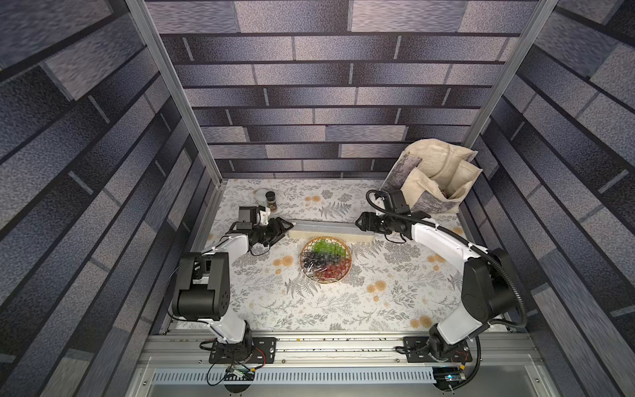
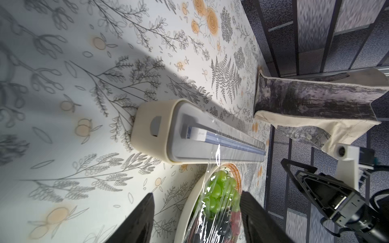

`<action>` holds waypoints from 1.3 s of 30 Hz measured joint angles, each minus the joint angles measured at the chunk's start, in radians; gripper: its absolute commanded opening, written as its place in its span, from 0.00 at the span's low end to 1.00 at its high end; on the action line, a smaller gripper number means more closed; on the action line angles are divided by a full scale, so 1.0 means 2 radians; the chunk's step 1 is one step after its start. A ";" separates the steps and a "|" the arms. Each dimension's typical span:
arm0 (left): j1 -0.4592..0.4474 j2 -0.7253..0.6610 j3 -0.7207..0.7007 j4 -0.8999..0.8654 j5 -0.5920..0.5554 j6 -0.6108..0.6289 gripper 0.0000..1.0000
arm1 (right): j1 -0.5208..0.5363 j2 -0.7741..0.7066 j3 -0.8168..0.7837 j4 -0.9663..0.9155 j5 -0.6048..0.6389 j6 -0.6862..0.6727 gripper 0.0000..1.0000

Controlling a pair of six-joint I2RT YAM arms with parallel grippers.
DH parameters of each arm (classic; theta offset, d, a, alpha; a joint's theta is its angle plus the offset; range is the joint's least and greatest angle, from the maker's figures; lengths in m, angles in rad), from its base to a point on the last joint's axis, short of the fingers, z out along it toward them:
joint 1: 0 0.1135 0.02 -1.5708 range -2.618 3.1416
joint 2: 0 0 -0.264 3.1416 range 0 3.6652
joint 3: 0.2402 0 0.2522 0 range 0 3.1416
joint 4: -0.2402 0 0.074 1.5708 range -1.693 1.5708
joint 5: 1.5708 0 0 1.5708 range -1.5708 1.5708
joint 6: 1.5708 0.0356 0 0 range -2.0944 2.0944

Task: Wrap the plate with plastic wrap
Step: Move the plastic wrap cutting box to the center of the board, then tear off the plastic wrap from the plastic wrap cutting box.

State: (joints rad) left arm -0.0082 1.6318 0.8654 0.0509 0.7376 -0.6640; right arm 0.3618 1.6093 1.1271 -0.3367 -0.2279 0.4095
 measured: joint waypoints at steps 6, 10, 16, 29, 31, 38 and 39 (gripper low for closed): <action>-0.016 0.049 0.020 0.024 0.004 -0.016 0.68 | -0.034 0.005 -0.067 0.025 -0.060 0.043 0.97; -0.016 0.069 0.044 0.025 0.004 -0.022 0.68 | -0.037 0.034 -0.068 0.075 -0.099 0.071 0.96; -0.016 0.095 0.084 0.025 0.003 -0.022 0.68 | -0.057 0.075 -0.038 0.105 -0.112 0.080 0.96; 0.042 0.062 0.080 -0.024 -0.023 0.015 0.56 | 0.006 0.066 0.138 -0.009 0.052 -0.026 0.70; 0.047 0.065 0.092 -0.037 -0.023 0.022 0.53 | 0.040 0.093 0.191 -0.010 0.066 -0.040 0.65; 0.043 0.109 0.142 -0.051 -0.011 0.040 0.52 | 0.120 0.249 0.365 -0.028 0.086 -0.075 0.64; 0.042 0.115 0.146 -0.053 -0.010 0.043 0.52 | 0.126 0.270 0.384 -0.033 0.088 -0.079 0.63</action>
State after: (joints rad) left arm 0.0750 1.8622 1.1576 -0.0547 0.7185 -0.5789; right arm 0.6140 2.1494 1.8950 -0.4026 -0.0525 0.2523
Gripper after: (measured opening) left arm 0.521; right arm 0.639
